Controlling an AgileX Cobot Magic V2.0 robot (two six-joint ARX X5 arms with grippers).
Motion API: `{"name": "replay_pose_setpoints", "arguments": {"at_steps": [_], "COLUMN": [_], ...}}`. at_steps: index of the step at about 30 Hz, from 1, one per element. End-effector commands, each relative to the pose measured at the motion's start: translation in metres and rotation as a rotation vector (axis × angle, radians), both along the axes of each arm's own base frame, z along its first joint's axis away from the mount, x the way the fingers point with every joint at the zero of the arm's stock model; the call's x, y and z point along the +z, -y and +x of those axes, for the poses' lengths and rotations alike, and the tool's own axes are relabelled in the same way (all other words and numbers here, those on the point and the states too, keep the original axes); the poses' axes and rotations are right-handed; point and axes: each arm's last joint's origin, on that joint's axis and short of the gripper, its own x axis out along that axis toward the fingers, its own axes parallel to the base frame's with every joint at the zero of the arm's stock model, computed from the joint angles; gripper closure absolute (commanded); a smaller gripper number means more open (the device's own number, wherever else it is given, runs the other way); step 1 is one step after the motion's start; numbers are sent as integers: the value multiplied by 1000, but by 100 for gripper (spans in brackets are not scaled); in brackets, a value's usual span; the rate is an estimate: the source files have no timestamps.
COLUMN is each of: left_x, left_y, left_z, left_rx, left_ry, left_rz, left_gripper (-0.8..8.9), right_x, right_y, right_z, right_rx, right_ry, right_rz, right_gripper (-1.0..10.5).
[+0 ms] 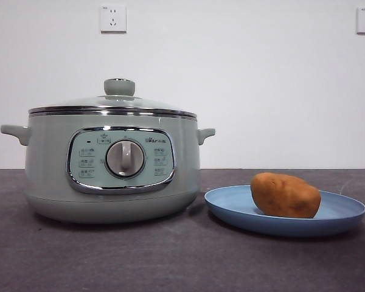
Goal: Take the potato out from the steamer,put the potato on the plate,close the lid
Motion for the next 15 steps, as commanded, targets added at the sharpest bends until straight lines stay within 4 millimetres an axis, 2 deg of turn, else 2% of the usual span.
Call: {"name": "replay_pose_setpoints", "arguments": {"at_steps": [1, 4, 15], "left_x": [-4, -4, -4], "left_y": [0, 0, 0], "left_z": [1, 1, 1], "left_rx": [5, 5, 5], "left_ry": [-10, -10, -9], "left_rz": [-2, -2, -2], "left_gripper": [817, 817, 817], "right_x": [-5, -11, -10], "right_y": [1, 1, 1], "right_z": [-2, -6, -5], "right_rx": [-29, -33, -37], "right_ry": [-22, -72, -70], "right_rz": [24, 23, 56], "right_gripper": [946, 946, 946]}}
